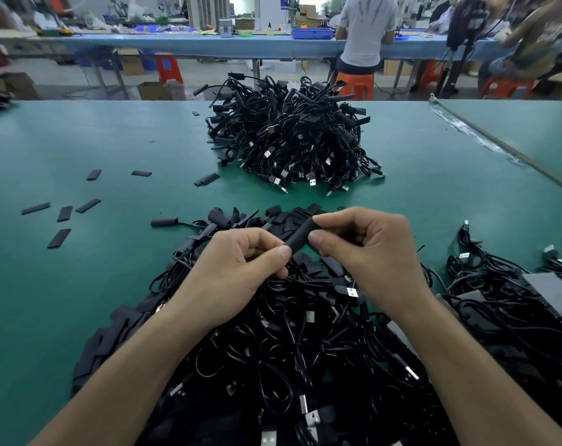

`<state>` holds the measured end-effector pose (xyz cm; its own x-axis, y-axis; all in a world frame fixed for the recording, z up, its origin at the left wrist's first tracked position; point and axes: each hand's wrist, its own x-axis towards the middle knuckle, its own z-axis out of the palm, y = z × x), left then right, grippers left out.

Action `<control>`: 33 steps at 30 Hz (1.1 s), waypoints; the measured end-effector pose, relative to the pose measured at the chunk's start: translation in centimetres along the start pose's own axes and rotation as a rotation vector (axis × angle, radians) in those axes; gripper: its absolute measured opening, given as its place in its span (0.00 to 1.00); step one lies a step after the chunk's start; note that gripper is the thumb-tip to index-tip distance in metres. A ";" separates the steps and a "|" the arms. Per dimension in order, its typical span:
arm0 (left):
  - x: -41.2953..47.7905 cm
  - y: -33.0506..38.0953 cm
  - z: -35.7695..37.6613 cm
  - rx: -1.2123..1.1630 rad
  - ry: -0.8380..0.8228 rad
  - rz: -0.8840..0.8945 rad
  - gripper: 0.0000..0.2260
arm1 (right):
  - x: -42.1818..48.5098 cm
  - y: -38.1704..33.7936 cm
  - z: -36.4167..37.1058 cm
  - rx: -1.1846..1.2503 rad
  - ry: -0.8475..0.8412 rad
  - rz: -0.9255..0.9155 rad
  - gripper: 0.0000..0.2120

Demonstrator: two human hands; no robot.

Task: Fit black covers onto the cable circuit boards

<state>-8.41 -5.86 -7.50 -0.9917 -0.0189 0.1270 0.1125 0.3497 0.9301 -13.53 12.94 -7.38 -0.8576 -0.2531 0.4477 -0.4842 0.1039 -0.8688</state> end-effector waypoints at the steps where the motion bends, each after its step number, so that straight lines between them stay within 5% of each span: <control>1: 0.0 0.0 0.0 -0.010 0.006 -0.002 0.06 | 0.0 0.0 0.0 -0.005 -0.001 -0.001 0.12; 17: 0.0 -0.2 -0.1 -0.079 0.037 0.013 0.06 | -0.3 0.1 0.2 -0.106 -0.069 0.060 0.06; 23: 0.2 -0.2 -0.6 -0.151 0.246 -0.004 0.11 | -0.4 0.2 0.1 -0.150 -0.105 0.053 0.04; 27: 0.1 -0.2 -1.1 0.082 0.357 0.057 0.06 | -0.3 0.2 -0.1 -0.146 -0.084 0.052 0.05; 33: 0.0 -1.0 -1.3 0.527 0.419 0.055 0.11 | 0.0 -0.4 -0.7 -0.118 0.008 0.042 0.07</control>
<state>-8.40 -7.43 -7.94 -0.8655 -0.3130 0.3911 0.0111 0.7686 0.6396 -13.44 13.59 -6.87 -0.8788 -0.2381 0.4136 -0.4644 0.2272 -0.8560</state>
